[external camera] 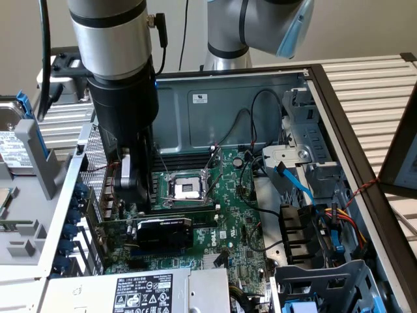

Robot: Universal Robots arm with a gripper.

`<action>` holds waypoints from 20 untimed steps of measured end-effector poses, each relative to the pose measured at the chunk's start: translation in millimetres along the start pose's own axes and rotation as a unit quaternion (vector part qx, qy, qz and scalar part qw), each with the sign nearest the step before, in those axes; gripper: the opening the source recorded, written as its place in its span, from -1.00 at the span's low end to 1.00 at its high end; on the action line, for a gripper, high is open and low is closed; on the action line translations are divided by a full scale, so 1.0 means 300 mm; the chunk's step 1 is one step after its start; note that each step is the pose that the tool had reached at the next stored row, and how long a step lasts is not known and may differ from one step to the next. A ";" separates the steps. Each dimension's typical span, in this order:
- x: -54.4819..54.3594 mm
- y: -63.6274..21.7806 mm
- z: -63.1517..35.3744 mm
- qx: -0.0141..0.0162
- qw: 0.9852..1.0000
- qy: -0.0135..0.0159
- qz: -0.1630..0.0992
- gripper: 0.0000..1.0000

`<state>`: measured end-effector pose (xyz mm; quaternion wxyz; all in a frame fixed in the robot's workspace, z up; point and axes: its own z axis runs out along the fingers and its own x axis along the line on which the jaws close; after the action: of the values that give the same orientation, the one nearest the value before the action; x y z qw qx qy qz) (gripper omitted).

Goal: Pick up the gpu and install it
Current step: 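Press down on the gpu until it lock into place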

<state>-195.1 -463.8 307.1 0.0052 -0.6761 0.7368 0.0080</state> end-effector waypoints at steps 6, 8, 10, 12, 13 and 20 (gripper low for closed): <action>0.000 0.000 0.000 0.000 1.000 0.000 0.000 -0.79; 0.000 0.000 0.000 0.000 1.000 0.000 0.000 -0.79; -0.005 0.003 0.006 0.000 1.000 0.001 0.000 -0.79; -0.012 0.009 0.017 0.000 1.000 0.002 0.000 -0.79; -0.016 0.012 0.022 0.000 1.000 0.003 0.000 -0.79; -0.027 0.040 0.050 0.000 1.000 0.003 0.001 -0.79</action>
<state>-206.6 -454.4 292.4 0.0031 -0.6754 0.7374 0.0057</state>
